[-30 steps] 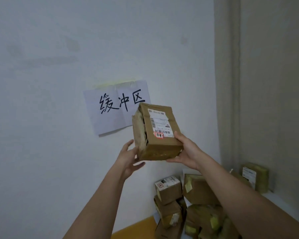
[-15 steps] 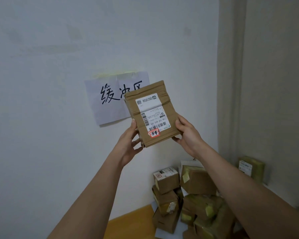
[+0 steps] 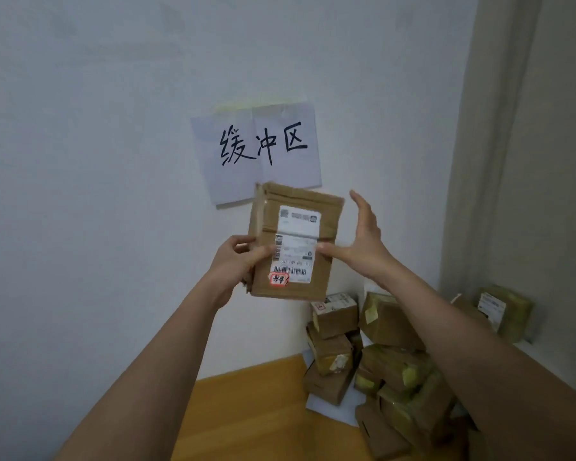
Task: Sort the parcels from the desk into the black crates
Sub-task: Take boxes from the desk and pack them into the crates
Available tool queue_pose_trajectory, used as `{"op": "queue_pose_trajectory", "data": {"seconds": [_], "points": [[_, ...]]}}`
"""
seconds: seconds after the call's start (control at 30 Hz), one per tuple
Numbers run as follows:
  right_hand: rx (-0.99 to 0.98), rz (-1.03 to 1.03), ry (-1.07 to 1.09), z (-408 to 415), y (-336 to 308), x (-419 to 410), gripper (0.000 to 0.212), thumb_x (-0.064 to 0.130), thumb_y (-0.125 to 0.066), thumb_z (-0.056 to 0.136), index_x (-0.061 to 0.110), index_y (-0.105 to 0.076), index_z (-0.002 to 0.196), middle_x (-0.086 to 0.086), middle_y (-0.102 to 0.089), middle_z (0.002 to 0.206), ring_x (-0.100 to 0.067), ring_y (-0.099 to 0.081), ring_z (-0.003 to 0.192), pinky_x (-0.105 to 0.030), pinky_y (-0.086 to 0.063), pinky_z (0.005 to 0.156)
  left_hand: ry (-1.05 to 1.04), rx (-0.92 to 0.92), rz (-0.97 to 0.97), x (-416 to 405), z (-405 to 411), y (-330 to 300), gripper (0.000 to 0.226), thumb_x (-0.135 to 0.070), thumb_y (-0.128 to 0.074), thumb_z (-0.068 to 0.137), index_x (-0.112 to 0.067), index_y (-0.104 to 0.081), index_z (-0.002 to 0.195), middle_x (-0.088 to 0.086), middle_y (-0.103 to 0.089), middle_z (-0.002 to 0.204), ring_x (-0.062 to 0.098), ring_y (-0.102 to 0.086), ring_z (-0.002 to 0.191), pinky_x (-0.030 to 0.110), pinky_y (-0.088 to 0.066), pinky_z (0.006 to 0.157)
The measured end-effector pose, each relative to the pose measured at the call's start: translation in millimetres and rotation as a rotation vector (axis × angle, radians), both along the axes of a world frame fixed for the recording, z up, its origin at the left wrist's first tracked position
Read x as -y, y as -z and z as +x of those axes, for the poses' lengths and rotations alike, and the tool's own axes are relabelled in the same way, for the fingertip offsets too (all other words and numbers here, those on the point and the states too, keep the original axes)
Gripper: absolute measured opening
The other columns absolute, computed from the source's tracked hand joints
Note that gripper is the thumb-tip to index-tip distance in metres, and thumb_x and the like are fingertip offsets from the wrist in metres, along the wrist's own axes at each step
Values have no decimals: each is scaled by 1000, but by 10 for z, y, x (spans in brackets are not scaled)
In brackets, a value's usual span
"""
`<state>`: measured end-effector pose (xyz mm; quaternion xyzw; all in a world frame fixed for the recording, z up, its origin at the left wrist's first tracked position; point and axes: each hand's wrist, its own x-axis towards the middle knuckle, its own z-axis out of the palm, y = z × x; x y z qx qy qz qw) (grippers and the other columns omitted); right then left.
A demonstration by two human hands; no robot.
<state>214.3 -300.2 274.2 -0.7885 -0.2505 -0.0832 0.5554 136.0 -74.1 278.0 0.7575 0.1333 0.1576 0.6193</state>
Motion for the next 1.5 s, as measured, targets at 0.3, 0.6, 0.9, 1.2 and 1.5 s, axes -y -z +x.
{"op": "queue_pose_trajectory", "data": {"seconds": [0.3, 0.6, 0.9, 1.2, 1.5], "points": [[111, -515, -357, -253, 462, -493, 127, 35, -90, 67, 63, 7, 144, 6, -2, 161, -25, -7, 149, -48, -20, 120, 248, -219, 1322, -256, -437, -217, 66, -43, -84, 62, -41, -50, 118, -9, -42, 135, 20, -33, 126, 43, -20, 111], [-297, 205, -253, -731, 512, -830, 75, 24, -89, 68, 49, -51, 128, -1, -40, 135, -19, -52, 120, -28, -51, 94, -212, 91, 442, -753, -967, -172, 105, -45, -85, 69, -28, -23, 152, 1, -19, 156, 20, -19, 145, 42, -28, 115], [-460, 610, -431, -1794, 446, -2022, 74, 21, -77, 74, 39, -45, 139, 2, -61, 132, -22, -58, 123, -47, -46, 105, 164, 29, 131, -1470, -1952, 89, 57, -31, -65, 94, -36, -37, 143, -27, -56, 126, 7, -57, 117, 31, -48, 89], [-469, 511, -469, -2600, 458, -3167, 59, 19, -70, 89, 42, -46, 138, 13, -66, 125, -15, -60, 119, -50, -44, 107, 72, 106, 193, -2610, -2817, 12, 57, -22, -63, 96, -41, -38, 143, -20, -58, 131, 16, -53, 127, 42, -44, 108], [-457, 393, -533, -2609, 401, -3841, 62, 22, -73, 87, 44, -46, 138, 12, -64, 128, -17, -58, 121, -50, -44, 107, 19, 141, 103, -3265, -2975, 115, 55, -13, -62, 96, -35, -43, 142, -14, -61, 131, 15, -56, 124, 42, -47, 106]]}}
